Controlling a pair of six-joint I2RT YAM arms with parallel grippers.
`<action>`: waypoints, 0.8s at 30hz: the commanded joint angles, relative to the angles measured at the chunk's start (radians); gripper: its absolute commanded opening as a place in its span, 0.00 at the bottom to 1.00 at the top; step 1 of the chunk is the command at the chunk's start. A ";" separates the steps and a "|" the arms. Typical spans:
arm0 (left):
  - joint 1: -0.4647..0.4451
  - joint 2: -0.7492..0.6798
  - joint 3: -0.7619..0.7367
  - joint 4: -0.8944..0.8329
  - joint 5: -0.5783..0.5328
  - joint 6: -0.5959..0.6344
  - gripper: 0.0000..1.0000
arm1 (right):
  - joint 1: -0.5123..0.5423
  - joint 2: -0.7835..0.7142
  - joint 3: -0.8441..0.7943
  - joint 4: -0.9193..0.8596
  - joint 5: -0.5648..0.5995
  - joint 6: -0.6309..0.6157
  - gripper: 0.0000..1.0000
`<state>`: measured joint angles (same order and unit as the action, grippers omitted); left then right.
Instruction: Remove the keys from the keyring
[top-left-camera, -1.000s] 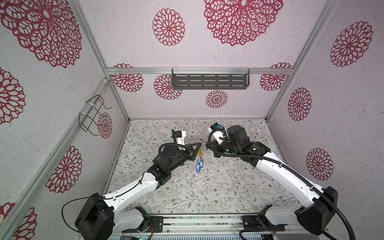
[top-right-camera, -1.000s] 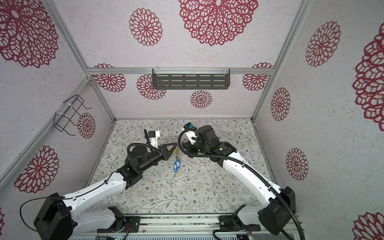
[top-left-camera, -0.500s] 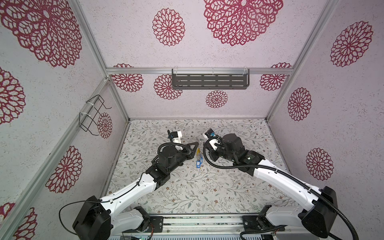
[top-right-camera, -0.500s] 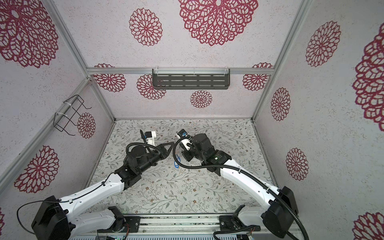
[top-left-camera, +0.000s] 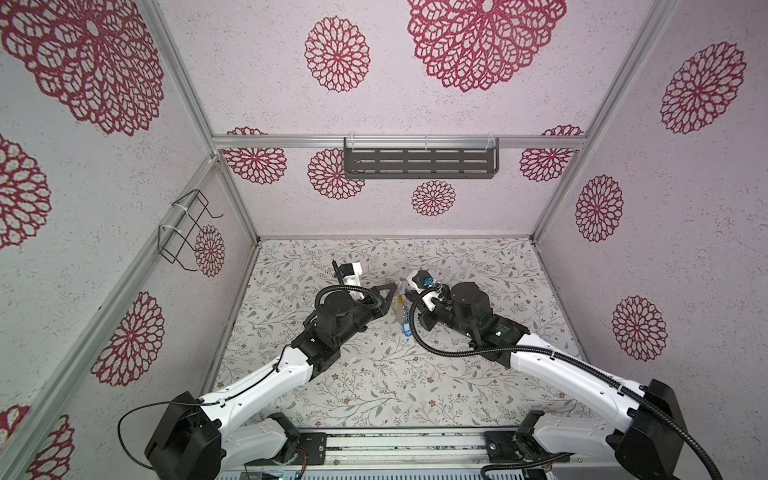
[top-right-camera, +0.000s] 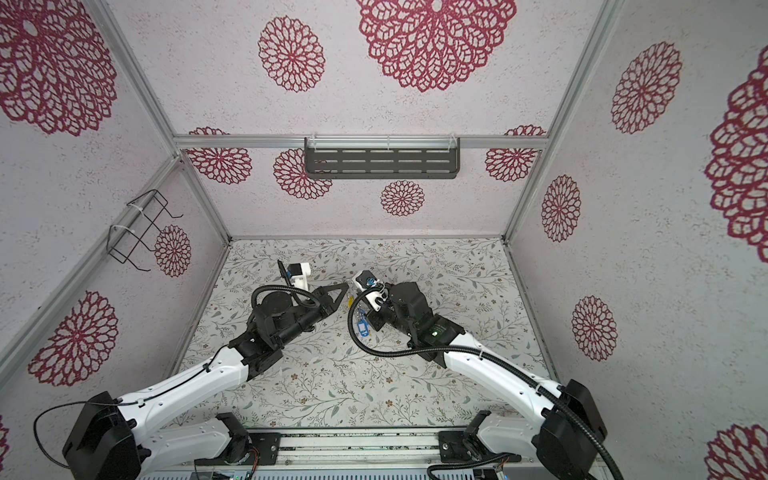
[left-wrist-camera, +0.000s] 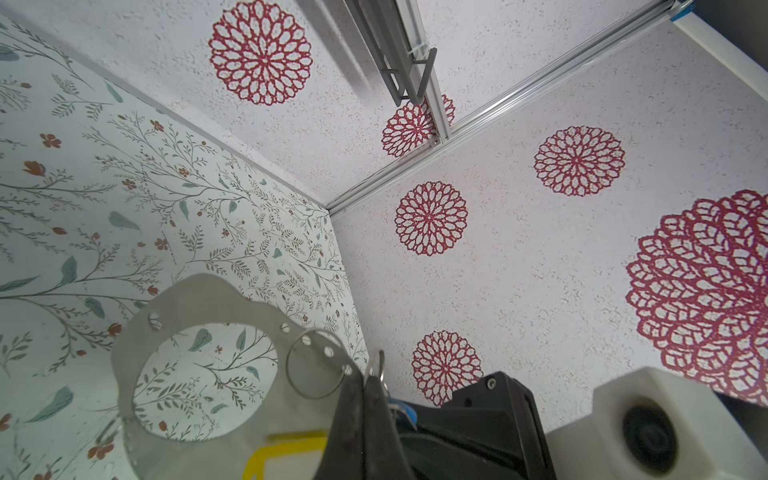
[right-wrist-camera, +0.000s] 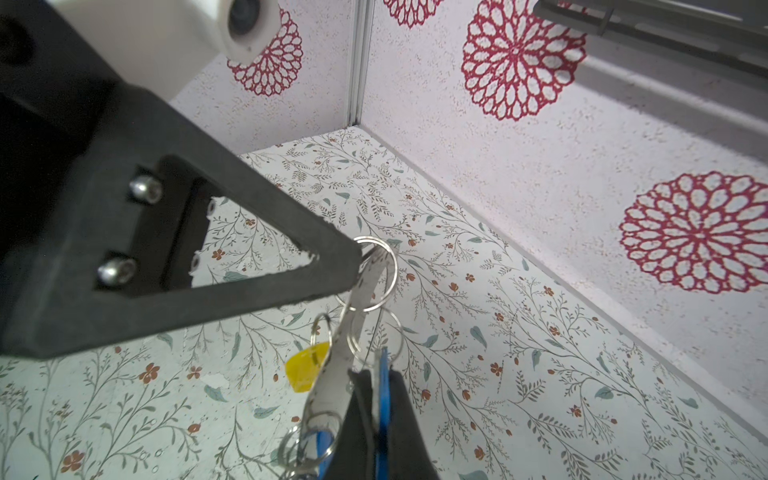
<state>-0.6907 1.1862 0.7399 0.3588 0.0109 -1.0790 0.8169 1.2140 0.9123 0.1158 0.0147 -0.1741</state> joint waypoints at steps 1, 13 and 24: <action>0.079 -0.005 0.049 0.044 -0.247 -0.011 0.00 | 0.005 -0.020 -0.046 -0.019 0.127 -0.057 0.00; 0.127 -0.041 0.048 -0.019 -0.197 -0.102 0.00 | 0.010 0.008 -0.176 0.259 0.529 -0.355 0.00; 0.143 -0.050 0.028 -0.055 -0.139 -0.109 0.00 | -0.067 0.026 -0.052 0.209 0.410 -0.294 0.00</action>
<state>-0.6460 1.1820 0.7547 0.2989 0.0719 -1.1812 0.8570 1.2640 0.8185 0.3954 0.2230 -0.5041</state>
